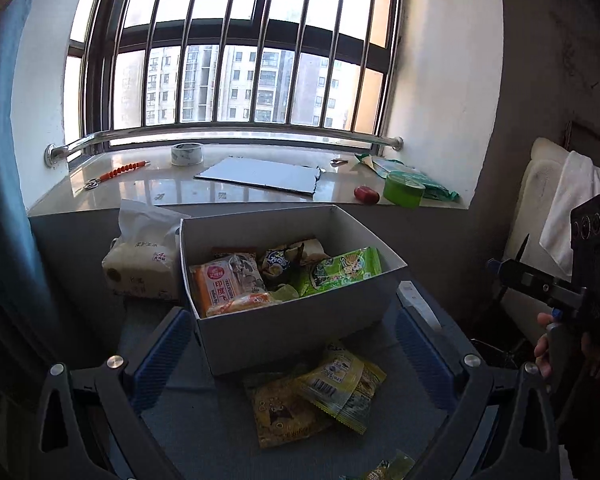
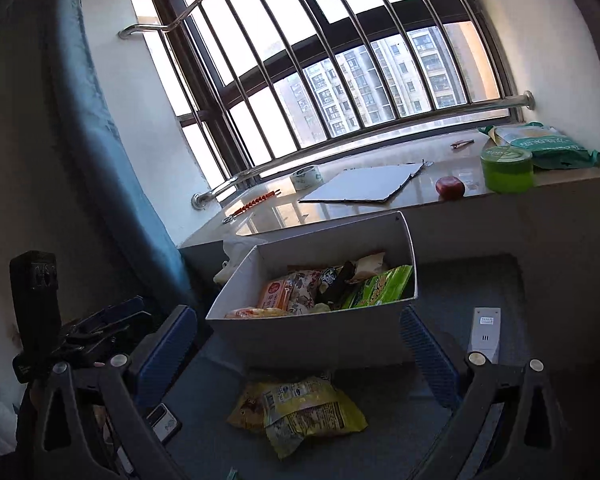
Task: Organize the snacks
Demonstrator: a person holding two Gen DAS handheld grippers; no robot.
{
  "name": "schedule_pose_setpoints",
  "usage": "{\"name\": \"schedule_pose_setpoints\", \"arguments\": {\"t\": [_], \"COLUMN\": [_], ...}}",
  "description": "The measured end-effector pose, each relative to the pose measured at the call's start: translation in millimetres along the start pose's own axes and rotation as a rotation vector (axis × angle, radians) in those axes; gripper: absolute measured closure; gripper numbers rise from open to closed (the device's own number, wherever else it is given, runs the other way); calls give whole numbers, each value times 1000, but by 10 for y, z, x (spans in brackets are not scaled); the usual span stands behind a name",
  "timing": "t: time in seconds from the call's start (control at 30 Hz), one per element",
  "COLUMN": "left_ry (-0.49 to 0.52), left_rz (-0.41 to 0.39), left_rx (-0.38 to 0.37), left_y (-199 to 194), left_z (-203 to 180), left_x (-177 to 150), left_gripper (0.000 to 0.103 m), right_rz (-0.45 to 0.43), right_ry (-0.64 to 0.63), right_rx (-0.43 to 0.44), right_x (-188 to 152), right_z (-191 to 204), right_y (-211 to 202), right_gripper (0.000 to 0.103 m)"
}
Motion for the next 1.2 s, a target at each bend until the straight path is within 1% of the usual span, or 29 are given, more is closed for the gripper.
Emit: {"name": "schedule_pose_setpoints", "arguments": {"t": [0.13, 0.2, 0.27, 0.3, 0.4, 0.5, 0.6, 0.7, 0.83, 1.0, 1.1, 1.2], "left_ry": [25, 10, -24, -43, -56, -77, -86, -86, -108, -122, -134, -141], "left_rz": [26, 27, 47, 59, 102, 142, 158, 166, 163, 174, 183, 192], "left_rx": [-33, -23, -29, -29, -25, -34, -29, -27, -35, -25, -22, -15], "left_y": [-171, -237, -269, -270, -255, -245, -245, -246, -246, -214, -190, -162], "left_z": [-135, -143, -142, -135, -152, -166, -157, -143, -96, -14, 33, 74], "left_x": [-410, -613, -836, -944, -1247, -1477, -1607, -1654, -1643, -1674, -1695, -1722], "left_gripper": [0, 0, 0, 0, 0, 0, 0, 0, 0, 0, 0, 0], "right_rz": [-4, 9, 24, 35, 88, 139, 167, 207, 277, 375, 428, 499], "right_ry": [13, 32, 47, 58, 83, 71, 32, -38, -155, -244, -280, -297], "right_rx": [10, 5, 8, 5, 18, 16, 23, 36, 30, 29, 14, 66], "right_x": [-422, -653, -879, -994, -1304, -1478, -1510, -1489, -1402, -1297, -1302, -1404], "right_z": [76, 77, 91, 93, 125, 150, 214, 295, 327, 262, 192, 210], "right_y": [-312, -410, -475, -489, -456, -362, -221, 29, 500, 1093, 1374, 1559], "right_gripper": [0, 0, 0, 0, 0, 0, 0, 0, 0, 0, 0, 0]}}
Point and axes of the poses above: each gripper's, at about its wrist camera, not at the fingertips, and y roughly the way its jaws point, z to its left, x to its top, the point moved 9 cm from there along y, roughly the way its jaws point, and after that the axes turned 8 degrees about -y, right-handed, at the moved point
